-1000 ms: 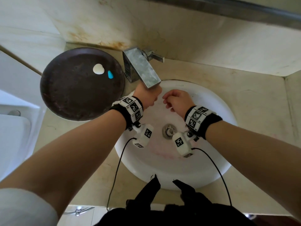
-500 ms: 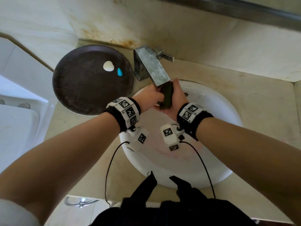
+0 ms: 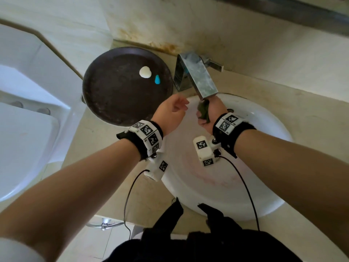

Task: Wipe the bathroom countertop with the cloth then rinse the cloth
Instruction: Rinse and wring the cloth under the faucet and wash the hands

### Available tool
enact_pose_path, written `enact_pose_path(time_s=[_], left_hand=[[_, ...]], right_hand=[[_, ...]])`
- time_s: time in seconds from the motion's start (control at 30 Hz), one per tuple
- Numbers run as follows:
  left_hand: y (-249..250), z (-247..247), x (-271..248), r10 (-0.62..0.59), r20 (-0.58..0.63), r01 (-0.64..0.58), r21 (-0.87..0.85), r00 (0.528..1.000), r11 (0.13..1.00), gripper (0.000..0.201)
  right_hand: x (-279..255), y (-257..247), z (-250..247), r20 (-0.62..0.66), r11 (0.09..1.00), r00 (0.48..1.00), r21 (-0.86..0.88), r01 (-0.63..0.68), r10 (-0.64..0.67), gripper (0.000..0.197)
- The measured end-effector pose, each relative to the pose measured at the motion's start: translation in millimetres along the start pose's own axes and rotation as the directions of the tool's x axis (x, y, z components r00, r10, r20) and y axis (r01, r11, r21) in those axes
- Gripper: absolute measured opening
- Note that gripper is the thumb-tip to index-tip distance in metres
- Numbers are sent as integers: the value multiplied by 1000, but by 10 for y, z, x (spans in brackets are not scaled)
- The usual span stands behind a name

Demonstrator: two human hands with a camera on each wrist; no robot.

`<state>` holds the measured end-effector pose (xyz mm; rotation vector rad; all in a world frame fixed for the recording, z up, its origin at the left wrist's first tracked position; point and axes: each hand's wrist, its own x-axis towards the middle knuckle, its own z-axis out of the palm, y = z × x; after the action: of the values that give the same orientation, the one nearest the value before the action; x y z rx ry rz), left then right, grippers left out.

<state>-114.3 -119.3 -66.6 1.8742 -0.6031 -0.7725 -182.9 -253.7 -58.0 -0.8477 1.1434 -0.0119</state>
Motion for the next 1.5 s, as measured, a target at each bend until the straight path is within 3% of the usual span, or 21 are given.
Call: enact_pose_path(time_s=[0.07,0.2,0.47,0.57,0.63,0.73,0.8,0.9,1.0,1.07,1.17,1.27,1.4,1.5], left_hand=[[-23,-4,-1,-2,-8,2,-8,1000,1000,30],[-38,-15,-25,4,-18,-4,-21,1000,1000,28],[74,-41,-57,-93,37,96,-72,995,993,19],[102,9,-16,-92,131,91,12,987,996,34],[113,65,5,-35,202,16,98,979,995,61],[133,196,46,46,225,-101,240,973,965,87],[153,249,80,63,169,-114,308,984,945,78],[156,287,144,143,142,-183,329,980,926,54],[140,308,188,155,136,-193,337,978,921,38],[140,299,205,119,112,-149,311,986,939,30],[145,276,209,75,78,-94,281,994,955,27],[166,272,196,-1,73,-11,156,997,988,42],[185,327,216,-38,187,30,44,982,999,79],[215,344,266,-67,114,75,-66,991,995,56]], right_hand=[[14,-14,29,-11,996,999,-86,-40,39,39],[3,7,54,-26,923,997,-381,60,-75,27],[38,32,58,-83,887,990,-457,65,-115,30],[-10,-11,75,-141,942,988,-337,15,-66,27],[-33,-23,77,-61,958,995,-280,59,-79,28],[-78,-14,13,87,997,995,60,50,-55,32],[-106,-15,-61,112,993,993,120,14,-27,30],[-98,-30,-204,149,1000,989,-10,-12,13,60],[-115,-17,-311,166,978,983,-176,114,-85,69],[-157,3,-355,191,893,965,-379,244,-183,71],[-170,31,-389,194,732,935,-582,354,-298,45],[-119,27,-432,85,785,932,-516,343,-351,17],[-140,12,-418,66,826,937,-454,334,-342,12],[-244,-26,-402,133,875,951,-371,310,-280,17]])
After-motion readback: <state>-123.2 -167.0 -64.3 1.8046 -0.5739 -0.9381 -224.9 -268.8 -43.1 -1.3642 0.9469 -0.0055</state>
